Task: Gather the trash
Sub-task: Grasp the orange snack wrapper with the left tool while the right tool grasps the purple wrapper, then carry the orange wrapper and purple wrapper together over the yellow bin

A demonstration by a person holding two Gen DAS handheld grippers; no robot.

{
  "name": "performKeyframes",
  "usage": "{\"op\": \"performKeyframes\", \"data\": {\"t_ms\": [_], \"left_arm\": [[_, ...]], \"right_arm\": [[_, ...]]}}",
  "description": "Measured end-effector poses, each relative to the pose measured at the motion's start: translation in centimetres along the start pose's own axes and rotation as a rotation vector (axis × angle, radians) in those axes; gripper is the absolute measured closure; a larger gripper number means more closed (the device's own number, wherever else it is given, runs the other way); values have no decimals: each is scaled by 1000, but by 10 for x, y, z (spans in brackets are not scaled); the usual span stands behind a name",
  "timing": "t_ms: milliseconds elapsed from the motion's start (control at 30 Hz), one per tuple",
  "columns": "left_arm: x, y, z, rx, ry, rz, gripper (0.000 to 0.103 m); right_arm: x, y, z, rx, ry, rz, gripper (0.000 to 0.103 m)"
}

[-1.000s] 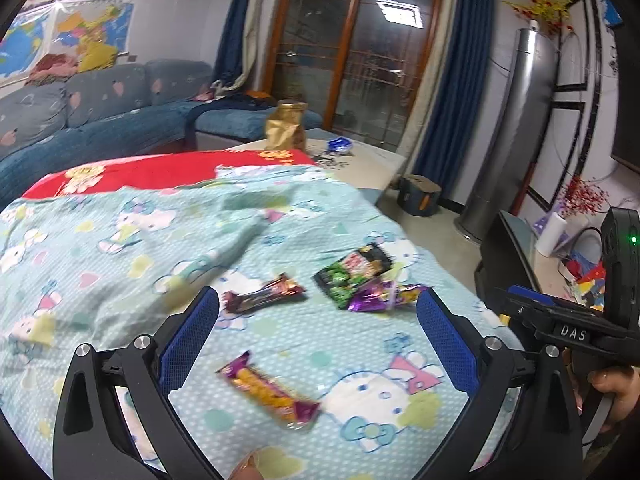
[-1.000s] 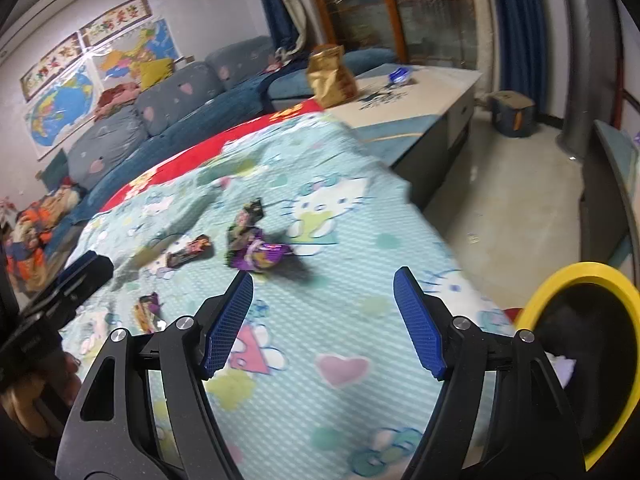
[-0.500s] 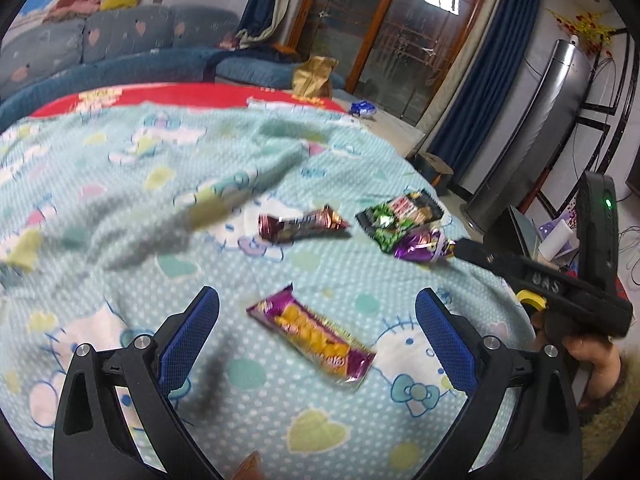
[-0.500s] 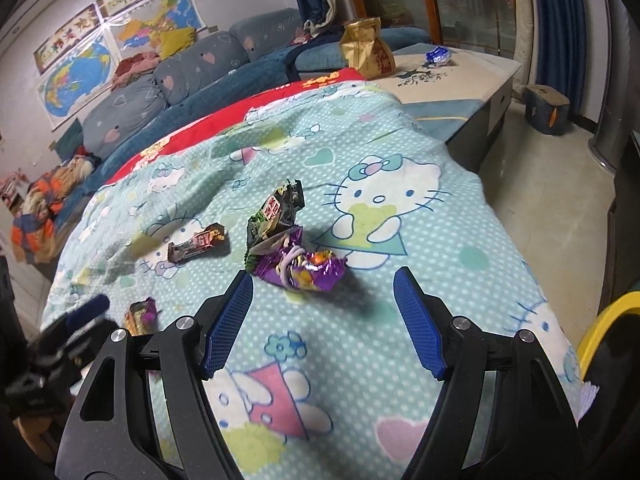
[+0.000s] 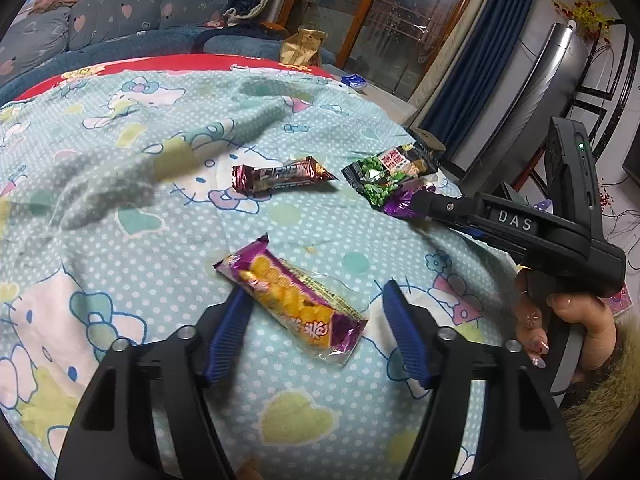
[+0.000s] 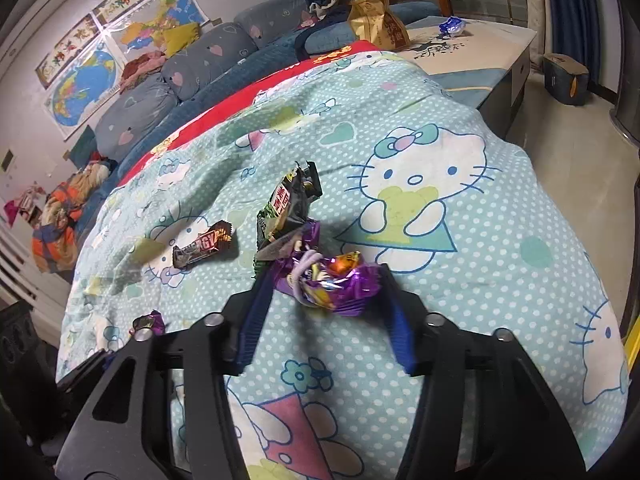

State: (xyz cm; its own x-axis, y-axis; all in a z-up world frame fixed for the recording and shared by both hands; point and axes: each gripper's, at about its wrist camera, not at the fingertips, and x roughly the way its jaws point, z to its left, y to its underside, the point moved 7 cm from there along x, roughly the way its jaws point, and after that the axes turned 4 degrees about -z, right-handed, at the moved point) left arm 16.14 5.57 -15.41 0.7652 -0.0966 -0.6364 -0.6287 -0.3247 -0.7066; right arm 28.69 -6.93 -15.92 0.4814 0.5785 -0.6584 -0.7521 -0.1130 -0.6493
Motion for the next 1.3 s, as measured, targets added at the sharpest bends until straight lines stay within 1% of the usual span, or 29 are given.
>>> {"op": "performKeyframes", "data": {"t_ms": [33, 67, 133, 167, 200, 233, 500, 767, 1000, 1300], "left_arm": [[0, 0, 0, -1, 0, 0, 48], [0, 1, 0, -4, 0, 1, 54], [0, 1, 1, -9, 6, 3, 57], [0, 2, 1, -8, 6, 3, 61], [0, 2, 0, -7, 7, 3, 70], [0, 2, 0, -4, 7, 4, 73], [-2, 2, -14, 23, 44, -1, 75], [-12, -7, -35, 60, 84, -35, 76], [-19, -15, -57, 100, 116, -60, 76], [-24, -20, -87, 145, 164, -78, 76]], "right_arm": [[-1, 0, -1, 5, -3, -3, 71], [-2, 0, -2, 11, -8, -7, 72], [-5, 1, -3, 19, -12, -18, 74], [-7, 2, -3, 19, -15, -23, 74], [-10, 3, -2, 15, -20, -28, 74], [-12, 5, -2, 11, -22, -29, 74], [-39, 23, 7, -27, -31, -34, 74], [-73, 41, -3, -18, -21, -46, 74], [-97, 40, -16, -12, 2, -79, 74], [-121, 32, -34, -11, 62, -131, 74]]}}
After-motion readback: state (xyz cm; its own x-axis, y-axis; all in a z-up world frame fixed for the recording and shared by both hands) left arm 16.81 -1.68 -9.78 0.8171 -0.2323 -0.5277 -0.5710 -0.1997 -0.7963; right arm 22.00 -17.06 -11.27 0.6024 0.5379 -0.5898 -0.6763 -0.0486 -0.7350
